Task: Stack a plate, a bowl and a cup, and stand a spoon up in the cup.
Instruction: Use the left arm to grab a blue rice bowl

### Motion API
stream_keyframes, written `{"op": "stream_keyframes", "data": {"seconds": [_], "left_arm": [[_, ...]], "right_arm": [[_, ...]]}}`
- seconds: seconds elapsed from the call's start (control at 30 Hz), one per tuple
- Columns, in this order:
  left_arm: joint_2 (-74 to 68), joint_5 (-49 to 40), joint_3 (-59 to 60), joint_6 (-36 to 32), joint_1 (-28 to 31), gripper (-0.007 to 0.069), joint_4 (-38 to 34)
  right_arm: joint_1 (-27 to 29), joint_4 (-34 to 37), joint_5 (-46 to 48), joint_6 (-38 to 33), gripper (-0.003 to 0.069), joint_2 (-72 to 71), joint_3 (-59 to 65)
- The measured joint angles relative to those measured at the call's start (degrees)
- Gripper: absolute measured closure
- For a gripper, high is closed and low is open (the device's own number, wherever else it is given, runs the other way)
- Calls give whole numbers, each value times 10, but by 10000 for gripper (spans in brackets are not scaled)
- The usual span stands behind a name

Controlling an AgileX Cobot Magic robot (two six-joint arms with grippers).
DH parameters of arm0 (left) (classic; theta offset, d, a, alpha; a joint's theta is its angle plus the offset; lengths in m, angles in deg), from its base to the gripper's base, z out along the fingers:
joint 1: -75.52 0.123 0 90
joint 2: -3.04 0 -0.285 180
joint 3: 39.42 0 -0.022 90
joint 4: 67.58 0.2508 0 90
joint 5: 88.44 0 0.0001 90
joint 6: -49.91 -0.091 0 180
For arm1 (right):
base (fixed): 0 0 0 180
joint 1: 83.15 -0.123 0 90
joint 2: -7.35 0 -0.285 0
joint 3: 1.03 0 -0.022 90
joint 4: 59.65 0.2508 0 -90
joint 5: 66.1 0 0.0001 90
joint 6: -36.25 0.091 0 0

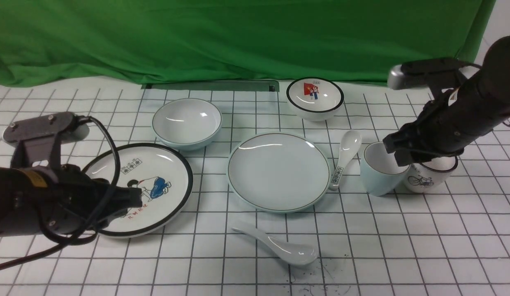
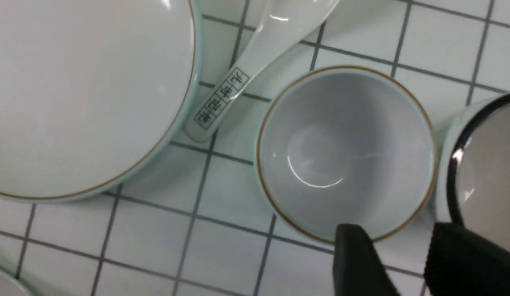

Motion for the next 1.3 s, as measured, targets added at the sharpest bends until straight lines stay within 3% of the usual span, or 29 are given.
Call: {"op": "stream_keyframes", "data": {"seconds": [0.57, 0.67, 0.9, 1.3], "left_arm": [[0, -24, 0, -3, 0, 652, -2], [0, -24, 0, -4, 0, 652, -2], [0, -24, 0, -4, 0, 652, -2], [0, -24, 0, -35, 0, 652, -37]], "right_arm": [[0, 4, 2, 31, 365, 15, -3], [0, 4, -16, 44, 347, 15, -3], [0, 3, -31, 50, 207, 15, -3], [0, 3, -27, 74, 193, 40, -3]]}}
